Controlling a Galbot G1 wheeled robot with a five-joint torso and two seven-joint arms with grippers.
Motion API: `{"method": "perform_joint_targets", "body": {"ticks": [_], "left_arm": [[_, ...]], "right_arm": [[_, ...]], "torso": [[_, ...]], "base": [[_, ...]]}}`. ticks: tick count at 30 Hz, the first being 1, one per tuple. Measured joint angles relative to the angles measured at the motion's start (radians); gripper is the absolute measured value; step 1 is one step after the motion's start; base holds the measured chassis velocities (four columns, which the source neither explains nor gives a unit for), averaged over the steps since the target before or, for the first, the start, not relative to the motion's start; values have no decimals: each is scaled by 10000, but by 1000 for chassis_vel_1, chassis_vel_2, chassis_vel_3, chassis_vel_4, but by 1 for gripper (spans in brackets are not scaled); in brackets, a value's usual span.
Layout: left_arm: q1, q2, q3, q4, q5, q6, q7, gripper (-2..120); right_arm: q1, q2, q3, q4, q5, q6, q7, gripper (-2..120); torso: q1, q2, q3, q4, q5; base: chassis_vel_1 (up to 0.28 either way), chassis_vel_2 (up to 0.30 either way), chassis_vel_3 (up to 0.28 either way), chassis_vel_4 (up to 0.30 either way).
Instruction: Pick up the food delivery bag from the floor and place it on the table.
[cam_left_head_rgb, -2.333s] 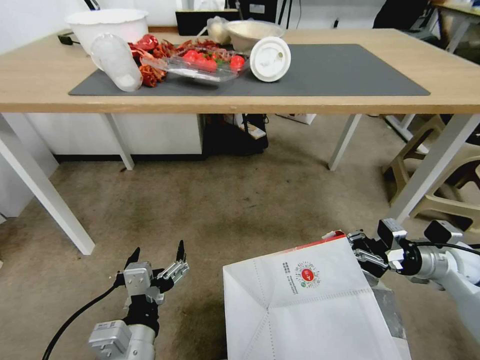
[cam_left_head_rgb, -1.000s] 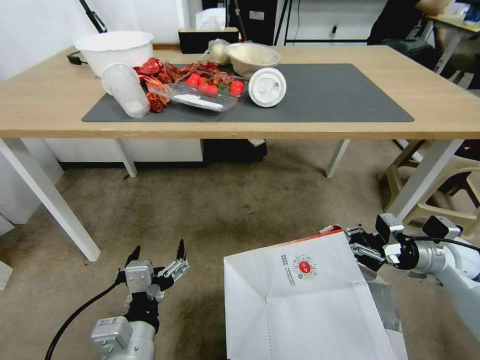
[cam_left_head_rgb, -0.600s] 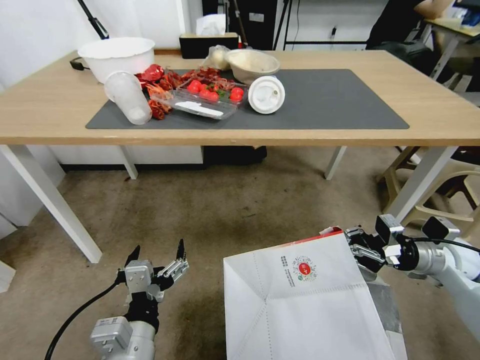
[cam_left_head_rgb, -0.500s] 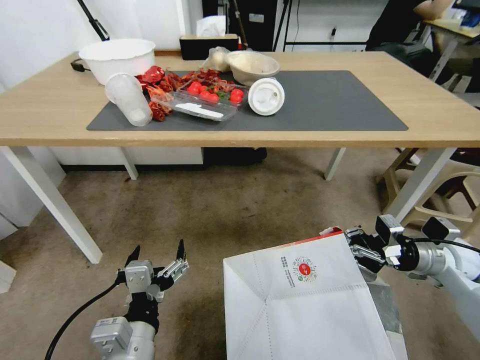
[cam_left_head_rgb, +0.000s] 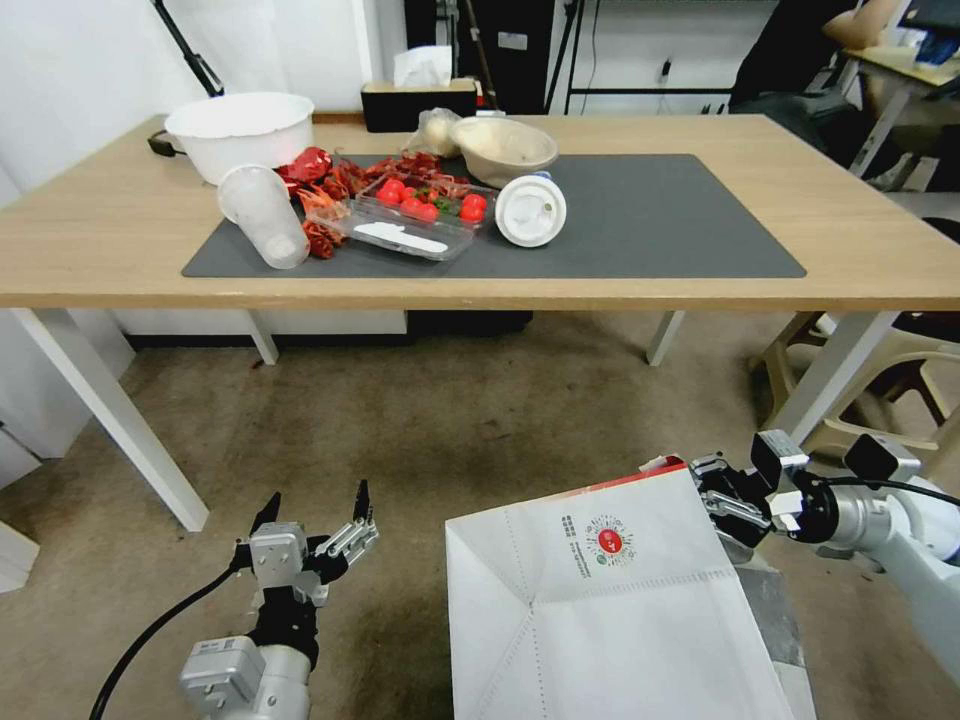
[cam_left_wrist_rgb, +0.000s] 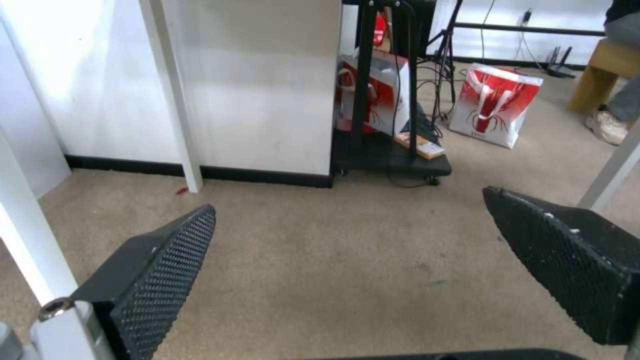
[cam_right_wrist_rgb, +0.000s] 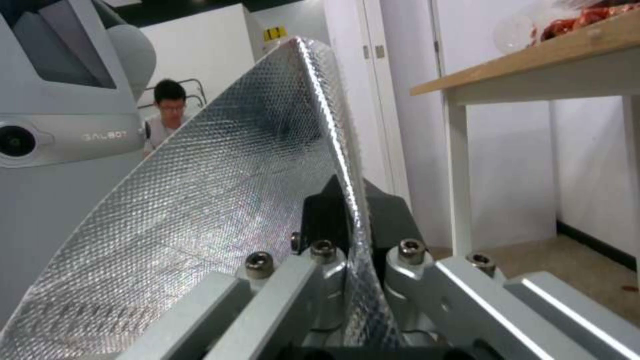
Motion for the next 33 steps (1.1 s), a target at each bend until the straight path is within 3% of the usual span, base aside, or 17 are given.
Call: {"method": "perform_joint_targets", "body": {"ticks": [33], "left_arm": [[-32,5,-15,26,-19,46,60,100]], "right_arm": [[-44,38,14,-108,-10,22,-5,0]], "torso": [[474,1283,808,0,0]], "base": [[0,0,0,0]]}}
